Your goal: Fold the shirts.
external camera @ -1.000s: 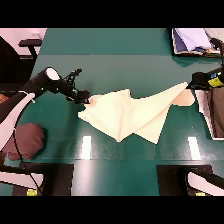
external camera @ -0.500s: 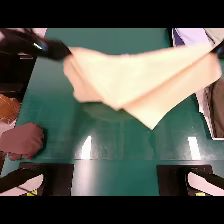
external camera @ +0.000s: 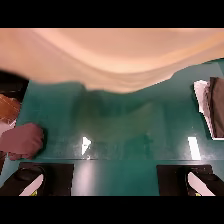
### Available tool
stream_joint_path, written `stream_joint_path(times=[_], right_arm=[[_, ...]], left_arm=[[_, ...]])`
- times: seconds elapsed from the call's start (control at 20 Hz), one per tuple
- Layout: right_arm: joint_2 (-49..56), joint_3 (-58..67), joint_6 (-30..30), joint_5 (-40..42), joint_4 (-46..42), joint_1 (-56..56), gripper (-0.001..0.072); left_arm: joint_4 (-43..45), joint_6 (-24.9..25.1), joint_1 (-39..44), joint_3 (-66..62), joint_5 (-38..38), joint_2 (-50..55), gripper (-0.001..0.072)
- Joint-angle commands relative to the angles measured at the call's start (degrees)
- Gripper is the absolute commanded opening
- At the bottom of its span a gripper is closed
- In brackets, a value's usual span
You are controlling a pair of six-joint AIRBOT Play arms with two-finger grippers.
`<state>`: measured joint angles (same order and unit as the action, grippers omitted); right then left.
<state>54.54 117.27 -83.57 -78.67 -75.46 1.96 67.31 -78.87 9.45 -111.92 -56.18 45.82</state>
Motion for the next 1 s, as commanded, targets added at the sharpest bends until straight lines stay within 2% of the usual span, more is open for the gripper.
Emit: stream_joint_path(times=[0.0,0.1,0.25,0.4,0.6,0.75,0.8,0.85,0.9,0.95], right_arm=[[1.79,6.05,-1.77,-2.16,-1.16,-0.02,0.0017],[5.73,9.2,-2.78,-5.05,-1.2,-0.02,0.0016],[10.69,5.92,-4.17,-5.9,-1.2,-0.02,0.0016],[17.27,-4.28,-5.31,-7.89,-1.05,0.0,0.0017],[30.49,-11.8,-2.75,-8.09,-0.98,0.0,0.0017],[39.71,-12.59,-1.49,-5.95,1.57,0.0,0.0018],[41.86,-12.59,-0.76,-4.83,3.78,-0.02,0.0019],[43.28,-12.55,-0.74,-3.72,5.03,-0.02,0.0019],[44.3,-12.55,-0.63,-2.62,5.53,-0.02,0.0074],[44.72,-12.55,-0.48,-2.21,5.44,-0.04,0.0301]], left_arm=[[2.91,-0.39,0.02,-1.55,3.63,-0.92,0.0021],[9.68,-2.19,0.02,-1.38,1.73,1.64,0.0022],[18.67,-5.25,0.02,-1.33,-7.96,10.16,0.0023],[17.86,-5.49,0.02,0.39,-14.4,23.96,0.0023],[12.85,-6.86,0.02,4.17,-14.19,42.93,0.0024],[13.11,-6.82,0.02,4.31,-14.36,53.64,0.0027],[13.2,-6.82,0.02,4.31,-14.45,55.47,0.0126],[13.25,-6.82,0.02,4.31,-14.58,56.57,0.0467],[13.44,-6.78,0.0,4.31,-14.58,56.78,0.0554],[13.7,-6.62,-0.15,4.04,-14.97,56.63,0.0542]])
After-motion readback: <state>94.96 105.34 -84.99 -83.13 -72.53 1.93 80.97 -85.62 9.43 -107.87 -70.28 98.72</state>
